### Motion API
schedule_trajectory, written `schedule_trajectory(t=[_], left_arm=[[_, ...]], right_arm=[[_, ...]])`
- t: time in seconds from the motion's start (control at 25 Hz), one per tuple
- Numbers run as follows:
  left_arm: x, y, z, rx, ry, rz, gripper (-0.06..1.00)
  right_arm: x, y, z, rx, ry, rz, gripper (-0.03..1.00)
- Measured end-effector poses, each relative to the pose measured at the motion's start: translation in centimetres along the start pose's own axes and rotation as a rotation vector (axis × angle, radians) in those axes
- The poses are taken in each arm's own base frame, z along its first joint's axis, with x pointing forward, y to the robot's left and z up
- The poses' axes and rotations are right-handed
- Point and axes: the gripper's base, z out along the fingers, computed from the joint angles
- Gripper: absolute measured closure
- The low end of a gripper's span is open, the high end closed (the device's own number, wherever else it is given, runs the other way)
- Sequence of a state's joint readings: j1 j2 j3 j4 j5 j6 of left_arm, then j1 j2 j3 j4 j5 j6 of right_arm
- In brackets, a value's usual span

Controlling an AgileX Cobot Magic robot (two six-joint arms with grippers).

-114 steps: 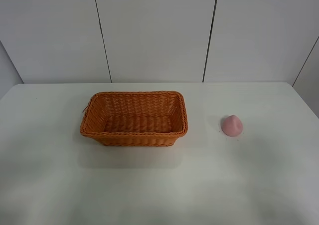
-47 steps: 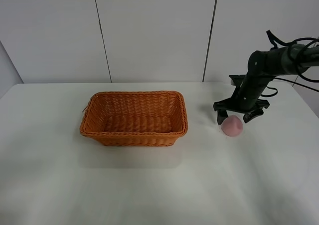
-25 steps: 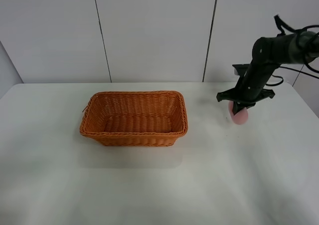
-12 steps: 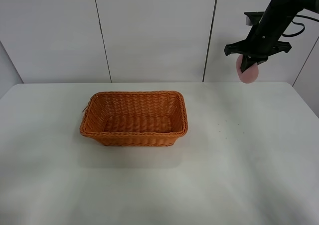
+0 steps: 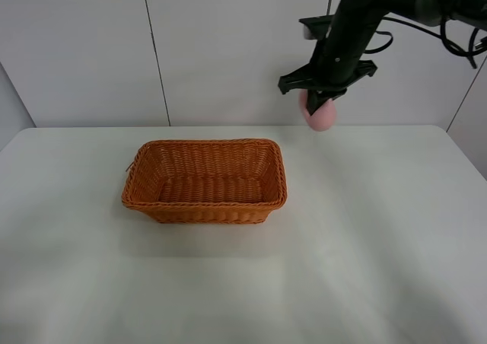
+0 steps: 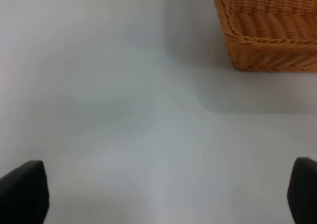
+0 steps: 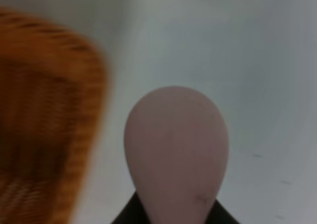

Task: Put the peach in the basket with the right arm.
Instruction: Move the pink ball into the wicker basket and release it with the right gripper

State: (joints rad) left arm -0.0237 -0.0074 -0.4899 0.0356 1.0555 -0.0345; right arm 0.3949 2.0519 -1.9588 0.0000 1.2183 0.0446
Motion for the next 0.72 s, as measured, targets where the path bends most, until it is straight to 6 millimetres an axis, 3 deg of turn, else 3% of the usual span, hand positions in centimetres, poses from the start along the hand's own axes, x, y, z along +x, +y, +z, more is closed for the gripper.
schedule_trajectory(t=[0.2, 0.36, 0.52, 0.72], left_arm=[[0.0, 0.0, 0.0, 0.000, 0.000, 0.000, -0.05], [0.0, 0.0, 0.0, 0.000, 0.000, 0.000, -0.05], [0.0, 0.0, 0.0, 0.000, 0.000, 0.000, -0.05], [0.0, 0.0, 0.0, 0.000, 0.000, 0.000, -0.05]], right_arm=[[0.3, 7.1, -0.2, -0.066, -0.053, -0.144, 0.96], [0.7, 10.9, 0.9, -0.103, -0.079, -0.216, 0.96], [0.9, 13.5, 4.9, -0.123, -0.077, -0.253, 0.96], [1.0, 14.4, 11.8, -0.125, -0.076, -0.254, 0.96]])
